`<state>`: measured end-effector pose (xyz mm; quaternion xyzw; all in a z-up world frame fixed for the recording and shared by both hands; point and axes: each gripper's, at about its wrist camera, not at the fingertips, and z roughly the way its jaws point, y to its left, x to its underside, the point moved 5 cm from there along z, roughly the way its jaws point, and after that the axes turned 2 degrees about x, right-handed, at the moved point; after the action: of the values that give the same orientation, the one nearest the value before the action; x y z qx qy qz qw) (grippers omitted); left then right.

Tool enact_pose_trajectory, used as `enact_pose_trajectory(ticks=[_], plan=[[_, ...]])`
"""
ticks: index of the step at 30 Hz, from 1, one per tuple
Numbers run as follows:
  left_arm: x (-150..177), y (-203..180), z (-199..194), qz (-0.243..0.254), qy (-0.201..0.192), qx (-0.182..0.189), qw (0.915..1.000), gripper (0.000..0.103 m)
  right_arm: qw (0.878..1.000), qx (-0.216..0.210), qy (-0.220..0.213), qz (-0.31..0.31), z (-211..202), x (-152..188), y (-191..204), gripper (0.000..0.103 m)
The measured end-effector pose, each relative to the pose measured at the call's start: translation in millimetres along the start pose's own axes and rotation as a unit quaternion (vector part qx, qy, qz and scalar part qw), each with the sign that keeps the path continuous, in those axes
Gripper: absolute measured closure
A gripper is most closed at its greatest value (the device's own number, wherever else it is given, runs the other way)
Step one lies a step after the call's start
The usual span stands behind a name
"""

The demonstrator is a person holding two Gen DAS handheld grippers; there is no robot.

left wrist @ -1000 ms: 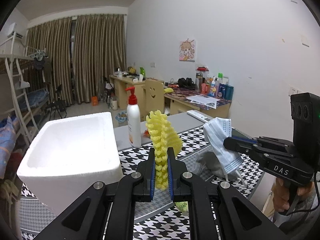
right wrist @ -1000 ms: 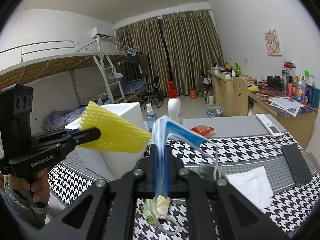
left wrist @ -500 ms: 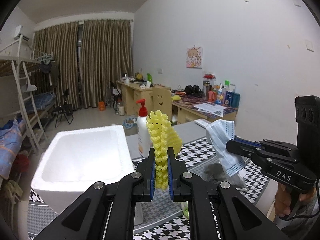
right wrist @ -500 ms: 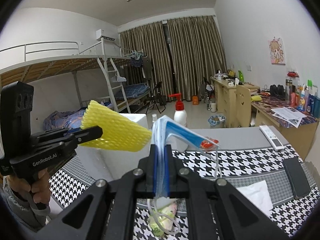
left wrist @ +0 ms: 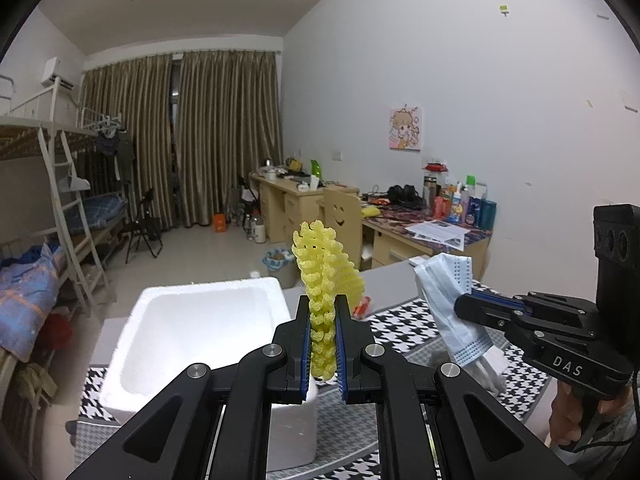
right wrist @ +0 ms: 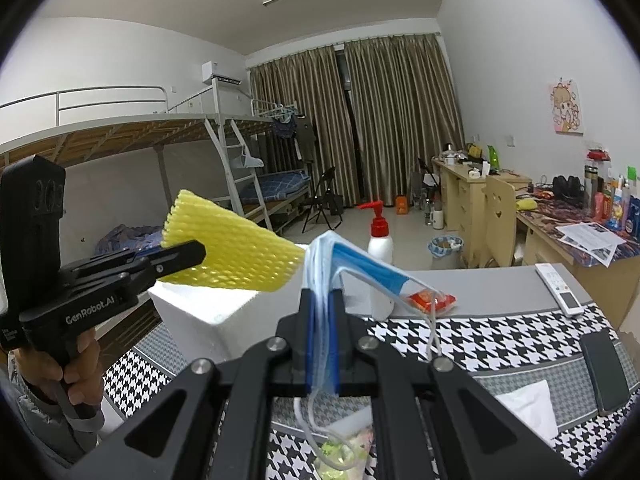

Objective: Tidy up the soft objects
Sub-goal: 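Lower left gripper into foam box and release yellow sleeve while right holds mask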

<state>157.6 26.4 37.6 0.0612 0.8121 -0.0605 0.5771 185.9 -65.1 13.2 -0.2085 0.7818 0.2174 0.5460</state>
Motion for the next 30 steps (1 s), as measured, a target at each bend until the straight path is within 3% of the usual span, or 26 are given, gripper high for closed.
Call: enact_pose_trajectory(ticks=[30], plan=[[-3.0,64.6,10.1,-0.039,0.011,-0.096,0.9945,0.092,0.999,-0.043,0.003,-0.027,30.2,-17.7,32.6,0.093]])
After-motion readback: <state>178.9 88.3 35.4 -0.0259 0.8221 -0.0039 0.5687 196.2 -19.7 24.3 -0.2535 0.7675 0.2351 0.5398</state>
